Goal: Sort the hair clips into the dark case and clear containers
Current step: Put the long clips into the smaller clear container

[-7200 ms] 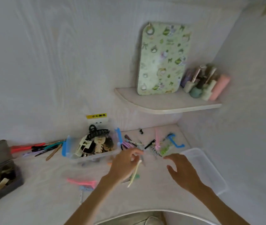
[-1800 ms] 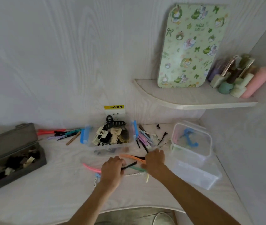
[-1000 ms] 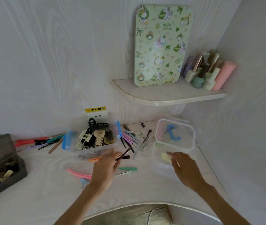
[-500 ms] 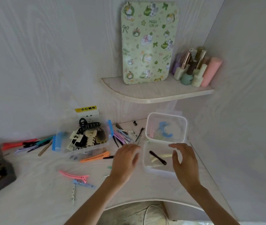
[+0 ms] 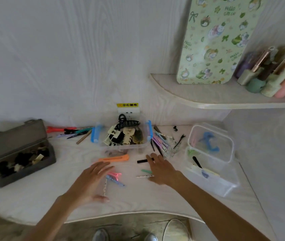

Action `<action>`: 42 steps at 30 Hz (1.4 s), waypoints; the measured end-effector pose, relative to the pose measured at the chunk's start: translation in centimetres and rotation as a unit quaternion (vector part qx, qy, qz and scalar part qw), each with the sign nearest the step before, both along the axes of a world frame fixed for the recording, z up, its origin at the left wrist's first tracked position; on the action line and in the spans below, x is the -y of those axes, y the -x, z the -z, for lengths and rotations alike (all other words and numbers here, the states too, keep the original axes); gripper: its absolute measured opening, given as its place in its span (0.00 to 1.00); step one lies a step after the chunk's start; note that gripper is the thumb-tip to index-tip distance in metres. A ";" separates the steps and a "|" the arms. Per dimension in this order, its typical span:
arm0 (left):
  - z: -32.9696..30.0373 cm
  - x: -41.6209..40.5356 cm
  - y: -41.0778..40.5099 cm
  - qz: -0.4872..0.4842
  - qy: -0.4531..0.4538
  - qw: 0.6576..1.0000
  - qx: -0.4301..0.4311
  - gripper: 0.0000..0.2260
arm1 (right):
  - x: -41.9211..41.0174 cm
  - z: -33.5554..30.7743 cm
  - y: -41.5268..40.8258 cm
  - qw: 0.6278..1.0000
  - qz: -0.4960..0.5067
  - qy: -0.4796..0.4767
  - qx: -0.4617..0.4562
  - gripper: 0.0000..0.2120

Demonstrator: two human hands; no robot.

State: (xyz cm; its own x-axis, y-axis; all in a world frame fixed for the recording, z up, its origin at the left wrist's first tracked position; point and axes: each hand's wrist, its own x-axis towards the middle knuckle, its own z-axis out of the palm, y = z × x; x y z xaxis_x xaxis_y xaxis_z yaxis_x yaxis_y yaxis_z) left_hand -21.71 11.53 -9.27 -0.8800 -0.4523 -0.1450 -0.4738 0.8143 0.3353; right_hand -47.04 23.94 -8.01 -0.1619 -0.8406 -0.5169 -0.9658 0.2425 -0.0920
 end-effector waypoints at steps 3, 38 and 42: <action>-0.7 1.0 -1.4 -0.003 -0.056 0.994 0.093 0.44 | -0.2 0.8 0.2 0.996 0.014 0.088 0.024 0.26; -6.6 -8.8 19.1 0.025 -0.063 0.965 -0.252 0.13 | -12.0 -5.7 9.6 0.947 0.257 0.179 0.076 0.14; -5.7 -10.8 22.4 0.052 -0.060 0.971 -0.225 0.13 | -13.1 -6.2 9.7 0.933 0.314 0.175 0.006 0.14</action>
